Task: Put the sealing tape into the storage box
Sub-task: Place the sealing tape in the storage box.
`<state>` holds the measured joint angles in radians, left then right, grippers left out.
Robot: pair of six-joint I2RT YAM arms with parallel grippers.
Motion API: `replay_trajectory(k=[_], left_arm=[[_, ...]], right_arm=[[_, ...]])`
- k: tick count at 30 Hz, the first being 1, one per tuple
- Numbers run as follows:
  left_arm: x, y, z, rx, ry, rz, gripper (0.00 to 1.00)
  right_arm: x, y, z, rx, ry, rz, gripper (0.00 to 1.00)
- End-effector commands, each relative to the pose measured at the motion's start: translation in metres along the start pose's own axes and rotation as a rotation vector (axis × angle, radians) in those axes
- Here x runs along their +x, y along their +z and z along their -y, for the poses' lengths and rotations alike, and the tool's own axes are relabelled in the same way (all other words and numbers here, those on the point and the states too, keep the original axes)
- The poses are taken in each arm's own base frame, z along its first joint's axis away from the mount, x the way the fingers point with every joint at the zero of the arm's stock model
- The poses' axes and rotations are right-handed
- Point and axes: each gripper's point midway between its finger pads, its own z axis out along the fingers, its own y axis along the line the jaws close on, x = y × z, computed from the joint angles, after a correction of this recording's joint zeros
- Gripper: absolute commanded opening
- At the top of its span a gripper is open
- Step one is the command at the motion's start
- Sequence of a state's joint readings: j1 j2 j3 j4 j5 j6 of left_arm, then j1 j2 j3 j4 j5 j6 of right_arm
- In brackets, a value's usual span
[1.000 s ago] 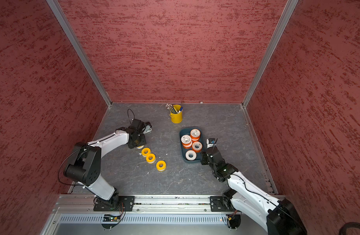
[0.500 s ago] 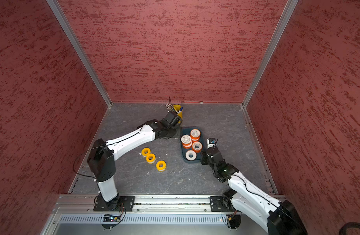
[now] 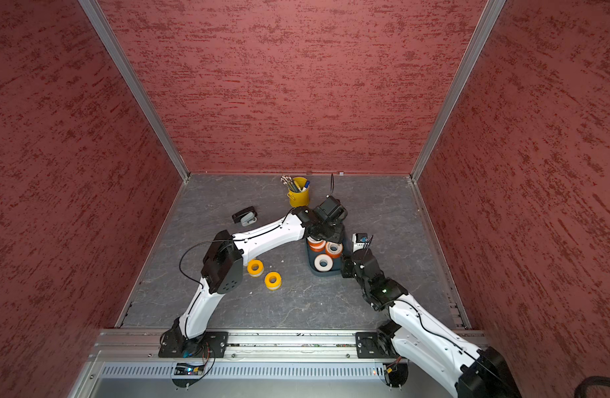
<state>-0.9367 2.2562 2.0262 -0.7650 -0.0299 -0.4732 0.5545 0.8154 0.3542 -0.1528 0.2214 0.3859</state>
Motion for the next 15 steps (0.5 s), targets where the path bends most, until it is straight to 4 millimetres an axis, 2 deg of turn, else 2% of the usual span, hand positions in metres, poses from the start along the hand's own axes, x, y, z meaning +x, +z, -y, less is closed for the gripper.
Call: replay_trajectory(k=[1,9,15], left_arm=[[0.005,0.011,0.004,0.0,0.025,-0.026,0.55],[0.016,0.034,-0.004,-0.059,0.05,-0.058,0.56],[0.02,0.039,-0.006,-0.084,0.063,-0.065,0.57]], right_arm=[[-0.01,-0.003,0.0,0.01,0.011,0.032,0.54],[-0.009,-0.001,0.0,0.011,0.011,0.028,0.54],[-0.008,0.0,-0.001,0.011,0.008,0.022,0.54]])
